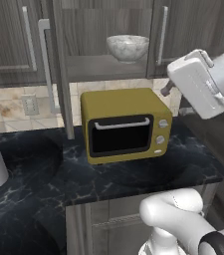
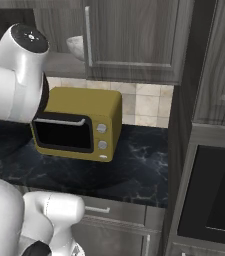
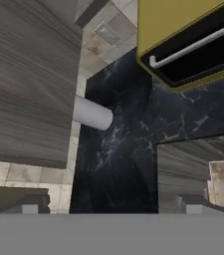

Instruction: Move the bowls from the cabinet to the plates on the dining table.

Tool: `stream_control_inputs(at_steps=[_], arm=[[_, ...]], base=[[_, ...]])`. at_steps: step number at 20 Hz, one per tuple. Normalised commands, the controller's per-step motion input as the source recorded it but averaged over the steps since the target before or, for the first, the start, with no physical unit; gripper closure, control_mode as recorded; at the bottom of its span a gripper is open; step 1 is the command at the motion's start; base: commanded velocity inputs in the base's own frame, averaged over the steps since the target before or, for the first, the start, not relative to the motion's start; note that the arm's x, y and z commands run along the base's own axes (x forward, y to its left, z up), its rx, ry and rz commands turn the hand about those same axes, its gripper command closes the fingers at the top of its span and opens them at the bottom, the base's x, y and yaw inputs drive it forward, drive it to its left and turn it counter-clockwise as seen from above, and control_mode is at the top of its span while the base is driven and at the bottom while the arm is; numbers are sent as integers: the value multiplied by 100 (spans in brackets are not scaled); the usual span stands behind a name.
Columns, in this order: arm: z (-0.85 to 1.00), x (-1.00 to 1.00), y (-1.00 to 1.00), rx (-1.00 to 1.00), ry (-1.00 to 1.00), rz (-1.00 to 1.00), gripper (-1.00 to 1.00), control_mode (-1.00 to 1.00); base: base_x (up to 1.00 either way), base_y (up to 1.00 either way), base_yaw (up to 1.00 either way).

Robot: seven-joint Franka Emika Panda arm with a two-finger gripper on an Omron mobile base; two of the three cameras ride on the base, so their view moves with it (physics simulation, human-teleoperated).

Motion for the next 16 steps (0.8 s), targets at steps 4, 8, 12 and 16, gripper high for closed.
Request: stream_control_inputs(at_steps=[4, 8, 12, 16], arm=[[0, 0, -63, -27, -2, -2, -100, -100], [0, 0, -37, -29, -16, 0, -100, -100], [0, -1, -18, -38, -21, 0, -100, -100], [7, -6, -20, -37, -30, 0, -100, -100]], base=[[0, 0, 0], [0, 0, 0], [0, 0, 0], [0, 0, 0]])
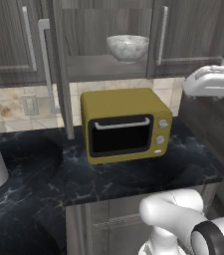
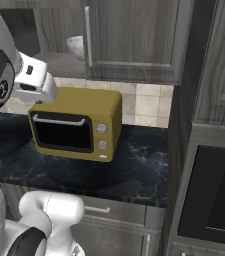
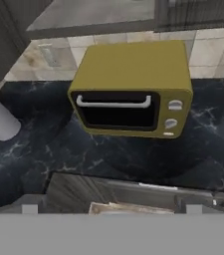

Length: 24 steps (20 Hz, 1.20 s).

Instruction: Move the bowls from the cabinet to the plates on the dining table.

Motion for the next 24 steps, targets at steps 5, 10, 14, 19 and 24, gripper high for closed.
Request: stream_control_inputs(at_steps=[5, 10, 14, 19, 24], arm=[[4, -50, -17, -26, -33, 0, -100, -100], [15, -62, -28, -18, -32, 0, -100, -100], [5, -2, -62, -1, -6, 0, -100, -100], [2, 33, -57, 5, 1, -2, -100, -100], [3, 35, -34, 11, 6, -18, -100, -100]], base=[[0, 0, 0], [0, 0, 0], [0, 0, 0], [0, 0, 0], [0, 0, 0]])
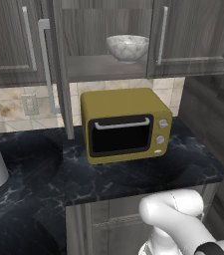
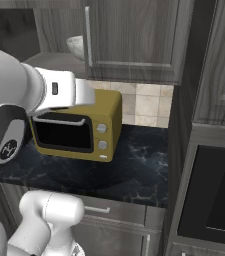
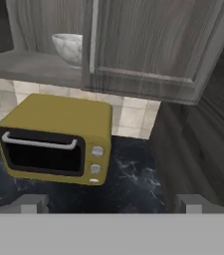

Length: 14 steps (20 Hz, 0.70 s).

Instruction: Move the bowls from the cabinet to the plates on the dining table.

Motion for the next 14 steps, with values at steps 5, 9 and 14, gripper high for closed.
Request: stream_control_inputs(at_steps=[5, 9, 14], arm=[[0, 5, -8, 9, 3, -26, -100, -100], [0, 6, 0, 6, 0, -9, -100, -100], [0, 34, 3, 2, 0, -2, -100, -100]], base=[[0, 0, 0], [0, 0, 0], [0, 0, 0]])
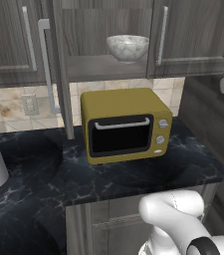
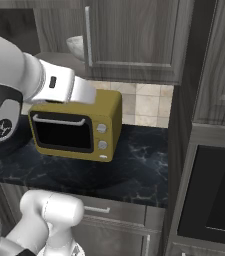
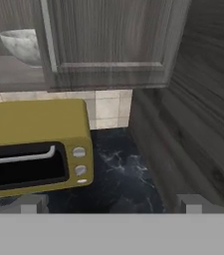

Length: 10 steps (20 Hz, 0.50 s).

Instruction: Move the bowls from the cabinet to the plates on the dining table.

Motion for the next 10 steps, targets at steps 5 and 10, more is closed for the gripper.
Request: stream_control_inputs(at_steps=[5, 10], arm=[[0, 47, 1, 2, 0, 0, -100, -100], [0, 62, 7, 1, 0, 0, -100, -100]], base=[[0, 0, 0], [0, 0, 0]])
